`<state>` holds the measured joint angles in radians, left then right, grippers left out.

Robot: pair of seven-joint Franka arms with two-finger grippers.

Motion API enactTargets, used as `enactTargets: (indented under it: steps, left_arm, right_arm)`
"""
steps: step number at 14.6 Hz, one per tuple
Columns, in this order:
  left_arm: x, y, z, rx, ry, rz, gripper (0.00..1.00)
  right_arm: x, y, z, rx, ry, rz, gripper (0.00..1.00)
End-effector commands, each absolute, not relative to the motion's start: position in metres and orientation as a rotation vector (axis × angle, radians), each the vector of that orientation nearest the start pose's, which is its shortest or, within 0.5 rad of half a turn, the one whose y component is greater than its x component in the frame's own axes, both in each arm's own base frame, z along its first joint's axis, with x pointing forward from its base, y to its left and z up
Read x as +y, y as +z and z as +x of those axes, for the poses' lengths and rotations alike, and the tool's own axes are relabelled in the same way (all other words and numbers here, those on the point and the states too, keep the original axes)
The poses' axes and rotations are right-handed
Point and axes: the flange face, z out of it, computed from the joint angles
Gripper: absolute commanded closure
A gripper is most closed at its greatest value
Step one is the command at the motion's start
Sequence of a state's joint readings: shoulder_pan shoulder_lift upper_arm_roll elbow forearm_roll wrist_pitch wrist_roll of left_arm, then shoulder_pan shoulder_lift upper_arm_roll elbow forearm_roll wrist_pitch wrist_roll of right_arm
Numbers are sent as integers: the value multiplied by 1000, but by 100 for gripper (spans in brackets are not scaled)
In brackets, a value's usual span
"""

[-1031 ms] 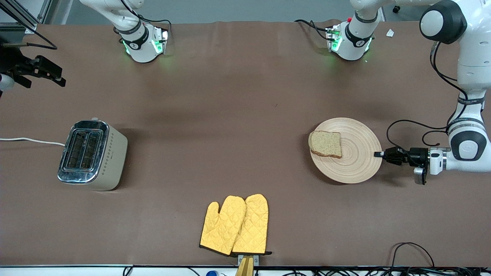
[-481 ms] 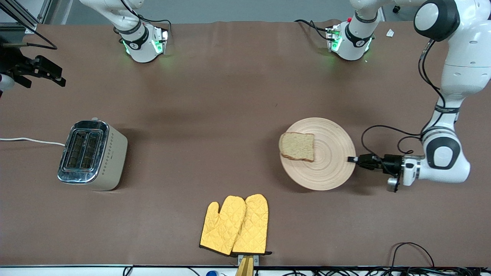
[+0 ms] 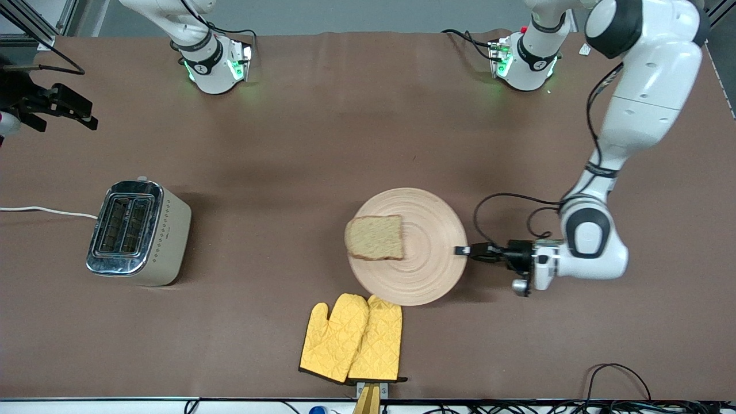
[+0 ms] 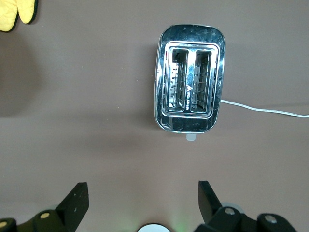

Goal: Move plate and put bread in toaster
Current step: 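Push the wooden plate with the left gripper toward the toaster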

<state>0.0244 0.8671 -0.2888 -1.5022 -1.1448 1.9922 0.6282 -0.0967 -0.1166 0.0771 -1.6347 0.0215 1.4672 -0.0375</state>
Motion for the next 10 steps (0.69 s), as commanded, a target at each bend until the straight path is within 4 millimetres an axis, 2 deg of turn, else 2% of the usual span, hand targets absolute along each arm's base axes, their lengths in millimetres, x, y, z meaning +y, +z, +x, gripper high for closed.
enactTargets:
  steps: [1, 2, 5, 7, 10]
  left_arm:
    - [-289, 180, 649, -20, -119, 1914, 100]
    - [-318, 170, 638, -23, -129, 1923, 100]
    - [-379, 157, 622, -67, -110, 1961, 100]
    - [-405, 148, 608, -75, -94, 2001, 100]
    - [-433, 131, 588, -74, -97, 2022, 100]
  right_arm:
    - [-6, 648, 507, -35, 87, -3111, 0]
    - [-6, 649, 507, -35, 85, -3112, 0]
    - [-13, 647, 510, -20, 75, -3113, 0]
    - [-12, 634, 514, -18, 80, -3114, 0]
    - [-8, 612, 517, -20, 104, -3116, 0]
